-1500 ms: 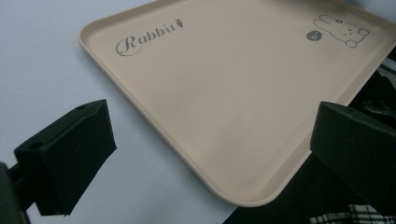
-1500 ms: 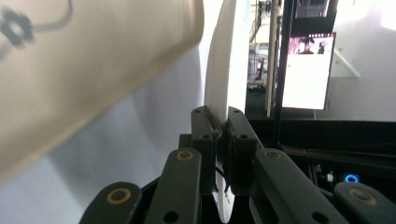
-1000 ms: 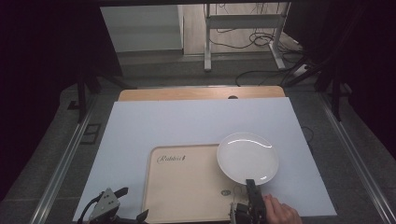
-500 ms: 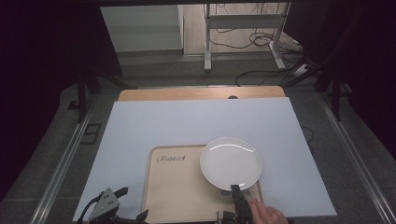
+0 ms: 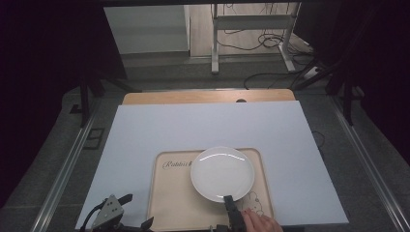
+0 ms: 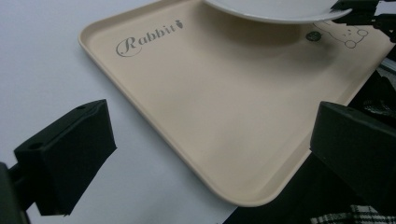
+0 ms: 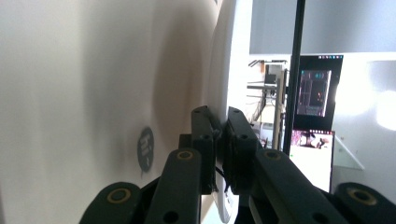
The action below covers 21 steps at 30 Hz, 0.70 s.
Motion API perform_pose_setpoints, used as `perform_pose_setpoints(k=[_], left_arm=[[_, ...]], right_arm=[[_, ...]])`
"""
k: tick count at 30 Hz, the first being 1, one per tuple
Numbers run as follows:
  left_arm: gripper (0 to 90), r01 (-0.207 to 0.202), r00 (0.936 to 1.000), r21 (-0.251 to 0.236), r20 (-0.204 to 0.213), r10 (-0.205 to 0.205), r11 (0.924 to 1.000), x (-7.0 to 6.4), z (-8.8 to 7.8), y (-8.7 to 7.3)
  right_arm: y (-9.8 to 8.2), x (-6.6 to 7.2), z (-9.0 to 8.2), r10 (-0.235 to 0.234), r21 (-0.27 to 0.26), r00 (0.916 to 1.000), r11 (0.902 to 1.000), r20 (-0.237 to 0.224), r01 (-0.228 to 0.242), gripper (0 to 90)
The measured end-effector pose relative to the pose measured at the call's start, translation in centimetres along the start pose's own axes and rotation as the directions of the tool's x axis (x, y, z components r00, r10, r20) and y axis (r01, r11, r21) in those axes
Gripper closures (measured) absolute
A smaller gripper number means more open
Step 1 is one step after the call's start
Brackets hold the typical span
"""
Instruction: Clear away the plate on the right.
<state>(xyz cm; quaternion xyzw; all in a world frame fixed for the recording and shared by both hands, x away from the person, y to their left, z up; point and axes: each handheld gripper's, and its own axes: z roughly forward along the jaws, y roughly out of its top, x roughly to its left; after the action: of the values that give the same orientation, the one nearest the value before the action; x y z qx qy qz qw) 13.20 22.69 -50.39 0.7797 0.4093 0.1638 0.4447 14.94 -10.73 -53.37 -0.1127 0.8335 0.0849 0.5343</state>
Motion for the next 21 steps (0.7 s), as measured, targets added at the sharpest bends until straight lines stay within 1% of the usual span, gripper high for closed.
perform_pose_setpoints(k=[6,7,13,16,20,21], left_arm=[[0.0,0.000,1.0000,0.000,0.000,0.000,1.0000,0.0,0.0,0.0],[0.0,-0.001,1.0000,-0.001,0.000,0.001,1.0000,0.0,0.0,0.0],[0.0,-0.003,1.0000,0.000,0.000,0.003,1.0000,0.0,0.0,0.0],[0.0,-0.003,1.0000,-0.001,0.001,0.003,1.0000,0.0,0.0,0.0],[0.0,-0.005,1.0000,0.001,0.001,0.005,1.0000,0.0,0.0,0.0],[0.0,-0.005,1.0000,0.001,0.001,0.005,1.0000,0.0,0.0,0.0]], right_arm=[[0.9,0.4,0.2,-0.015,-0.020,0.9998,0.9997,-0.010,0.015,84.4],[1.1,0.4,0.3,-0.028,-0.029,0.9996,0.9992,-0.010,0.027,84.4],[1.7,0.9,0.5,-0.037,-0.039,0.9987,0.9986,-0.035,0.036,84.3],[2.0,1.1,0.6,-0.034,-0.042,0.9985,0.9986,-0.044,0.032,84.7],[2.0,1.0,0.8,-0.018,-0.040,0.9967,0.9991,-0.079,0.015,85.9],[2.0,1.0,0.8,-0.018,-0.040,0.9967,0.9991,-0.079,0.015,85.9]])
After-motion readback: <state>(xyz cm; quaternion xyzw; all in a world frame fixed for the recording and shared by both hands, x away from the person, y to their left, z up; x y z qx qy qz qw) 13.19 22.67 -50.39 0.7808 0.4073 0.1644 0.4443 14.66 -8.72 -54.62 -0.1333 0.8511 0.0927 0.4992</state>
